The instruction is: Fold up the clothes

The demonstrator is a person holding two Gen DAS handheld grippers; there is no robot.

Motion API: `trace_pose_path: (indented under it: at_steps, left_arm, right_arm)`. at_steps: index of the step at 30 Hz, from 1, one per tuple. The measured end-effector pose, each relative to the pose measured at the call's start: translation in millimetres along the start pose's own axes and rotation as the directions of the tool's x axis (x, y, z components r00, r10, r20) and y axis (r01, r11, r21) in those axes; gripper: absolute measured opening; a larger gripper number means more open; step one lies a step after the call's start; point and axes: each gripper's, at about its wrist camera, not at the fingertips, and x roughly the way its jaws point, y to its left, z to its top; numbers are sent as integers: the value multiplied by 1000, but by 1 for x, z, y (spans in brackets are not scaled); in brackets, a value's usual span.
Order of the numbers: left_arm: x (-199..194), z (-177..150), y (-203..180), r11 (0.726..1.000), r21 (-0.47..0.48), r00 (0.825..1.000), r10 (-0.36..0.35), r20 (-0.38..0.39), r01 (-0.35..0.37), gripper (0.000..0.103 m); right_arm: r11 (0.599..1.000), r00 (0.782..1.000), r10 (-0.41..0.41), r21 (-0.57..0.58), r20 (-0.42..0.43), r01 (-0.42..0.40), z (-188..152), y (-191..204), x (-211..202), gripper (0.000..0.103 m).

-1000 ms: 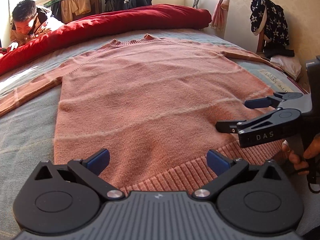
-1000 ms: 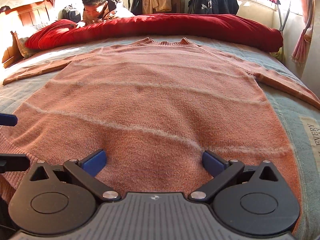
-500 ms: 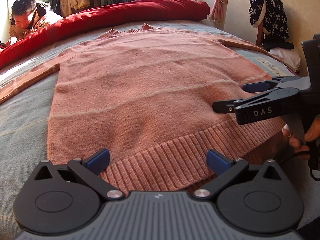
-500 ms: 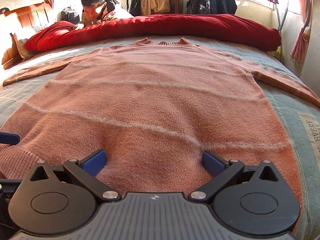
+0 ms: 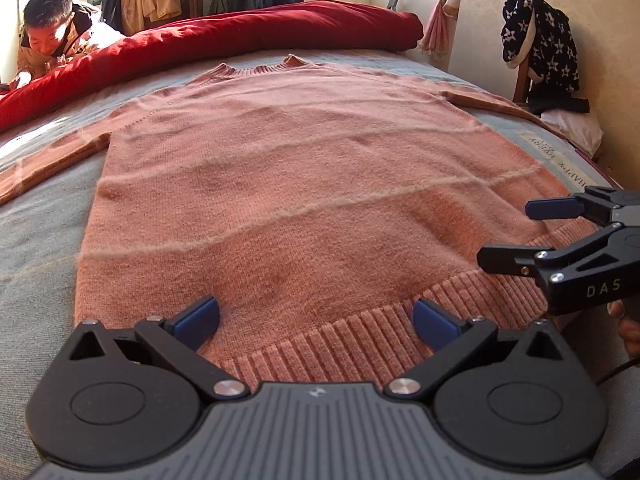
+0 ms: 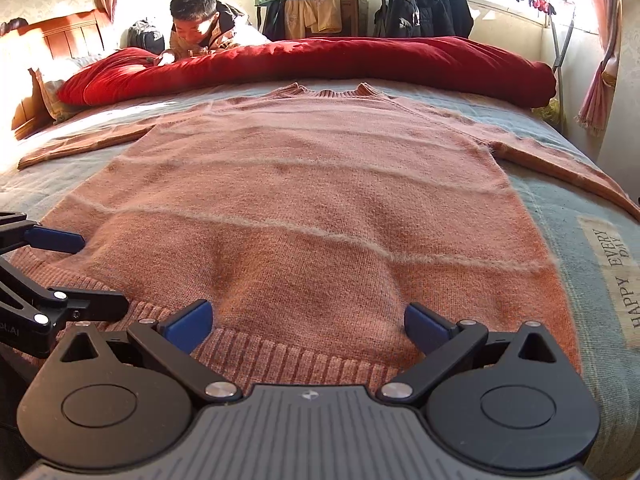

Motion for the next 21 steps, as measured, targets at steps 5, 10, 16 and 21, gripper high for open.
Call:
trace_pose_path:
  at_steps: [5,10,16,21]
  left_arm:
    - [-9,-7,5,1000,-11,1000,-6,-13,6,102]
    - [-22,-12,5,1000,6,1000,-4,-25,5,102]
    - [-25,22,16,1000,8,999,16,49,-16,102]
    - [5,35,25,998,-55,1000,-3,29,5,102]
  right_arm:
    - [993,997,-80,81,-14,81,-4,-28,-1,103]
    - [990,997,-80,114,-5,80,-18,-39,-2,103]
    - [988,993,-116,106,-8,117,-18,-32,2,103]
    - [988,993,-117,101,-10,117,-19,-31,0,103]
